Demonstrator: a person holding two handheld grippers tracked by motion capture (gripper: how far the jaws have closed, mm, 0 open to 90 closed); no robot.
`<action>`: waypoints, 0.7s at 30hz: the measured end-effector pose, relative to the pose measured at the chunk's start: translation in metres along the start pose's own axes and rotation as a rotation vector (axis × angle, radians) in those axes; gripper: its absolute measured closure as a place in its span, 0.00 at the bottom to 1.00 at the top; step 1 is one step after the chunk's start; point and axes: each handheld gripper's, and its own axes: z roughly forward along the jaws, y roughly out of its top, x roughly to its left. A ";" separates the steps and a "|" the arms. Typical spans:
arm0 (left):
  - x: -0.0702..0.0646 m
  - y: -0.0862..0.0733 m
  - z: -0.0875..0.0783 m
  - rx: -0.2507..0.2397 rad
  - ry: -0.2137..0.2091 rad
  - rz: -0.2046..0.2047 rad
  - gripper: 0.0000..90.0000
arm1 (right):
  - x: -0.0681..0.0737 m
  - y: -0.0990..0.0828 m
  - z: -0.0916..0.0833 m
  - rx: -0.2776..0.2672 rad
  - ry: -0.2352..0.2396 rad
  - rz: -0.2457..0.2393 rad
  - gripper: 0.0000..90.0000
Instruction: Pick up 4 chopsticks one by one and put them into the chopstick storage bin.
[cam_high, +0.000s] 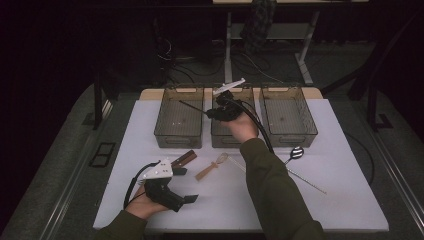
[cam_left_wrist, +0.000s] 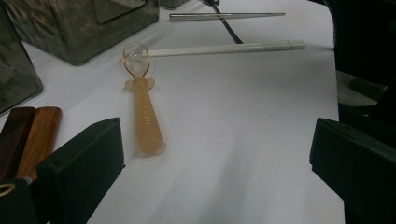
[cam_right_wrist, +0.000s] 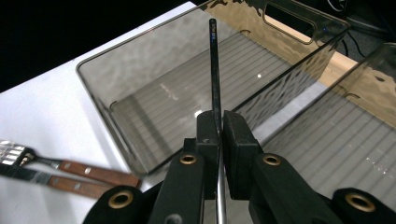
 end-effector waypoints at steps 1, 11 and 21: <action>0.000 0.000 0.000 0.001 -0.001 0.001 0.02 | 0.000 0.002 0.004 0.006 -0.003 0.002 0.95; 0.001 0.000 -0.001 -0.010 -0.009 -0.003 0.02 | 0.003 0.017 0.035 0.018 -0.025 0.025 0.95; 0.000 0.001 0.000 -0.006 -0.012 0.001 0.02 | 0.010 0.031 0.057 0.038 -0.043 0.041 0.95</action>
